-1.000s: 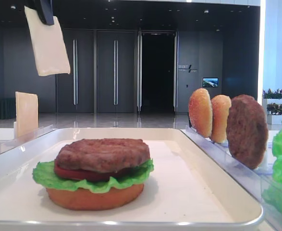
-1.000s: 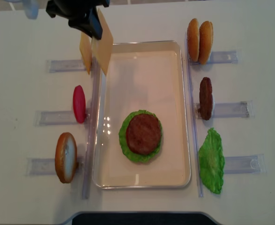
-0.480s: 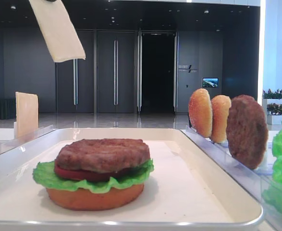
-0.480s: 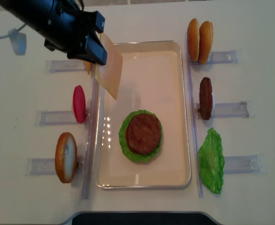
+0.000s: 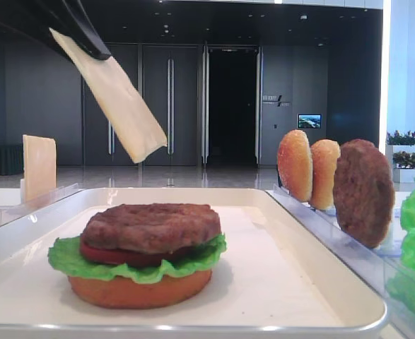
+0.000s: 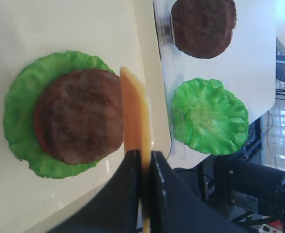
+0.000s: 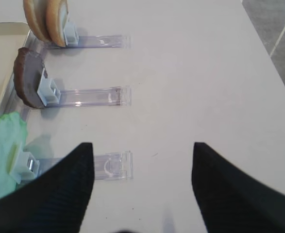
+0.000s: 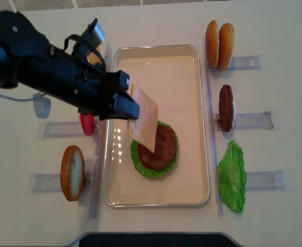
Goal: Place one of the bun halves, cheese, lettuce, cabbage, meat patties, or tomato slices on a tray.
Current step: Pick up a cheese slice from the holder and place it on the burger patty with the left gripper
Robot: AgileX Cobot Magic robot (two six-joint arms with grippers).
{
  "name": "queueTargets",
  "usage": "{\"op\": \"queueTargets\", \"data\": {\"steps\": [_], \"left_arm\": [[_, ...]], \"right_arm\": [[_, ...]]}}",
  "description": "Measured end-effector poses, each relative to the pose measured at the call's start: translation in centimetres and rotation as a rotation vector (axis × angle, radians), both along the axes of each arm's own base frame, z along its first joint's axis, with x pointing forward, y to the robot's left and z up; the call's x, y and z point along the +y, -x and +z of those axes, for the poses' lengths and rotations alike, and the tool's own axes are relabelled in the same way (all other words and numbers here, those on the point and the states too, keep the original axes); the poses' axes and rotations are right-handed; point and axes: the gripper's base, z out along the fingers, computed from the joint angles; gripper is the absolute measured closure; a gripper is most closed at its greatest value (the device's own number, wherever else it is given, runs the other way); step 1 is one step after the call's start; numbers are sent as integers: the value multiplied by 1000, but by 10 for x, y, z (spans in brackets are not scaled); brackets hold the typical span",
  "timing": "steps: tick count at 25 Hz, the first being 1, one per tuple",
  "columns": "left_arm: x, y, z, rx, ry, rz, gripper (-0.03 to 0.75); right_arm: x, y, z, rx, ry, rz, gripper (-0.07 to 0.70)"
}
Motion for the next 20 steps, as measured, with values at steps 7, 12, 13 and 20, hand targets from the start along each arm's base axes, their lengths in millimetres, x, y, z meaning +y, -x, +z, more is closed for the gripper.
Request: {"op": "queueTargets", "data": {"steps": [7, 12, 13, 20], "left_arm": [[-7, 5, -6, -8, 118, -8, 694], [-18, 3, -20, 6, 129, -28, 694], [-20, 2, -23, 2, 122, -27, 694], [-27, -2, -35, 13, 113, -9, 694]], "right_arm": [[0, 0, 0, 0, 0, 0, 182], [0, 0, 0, 0, 0, 0, 182], [0, 0, 0, 0, 0, 0, 182], [0, 0, 0, 0, 0, 0, 182]]}}
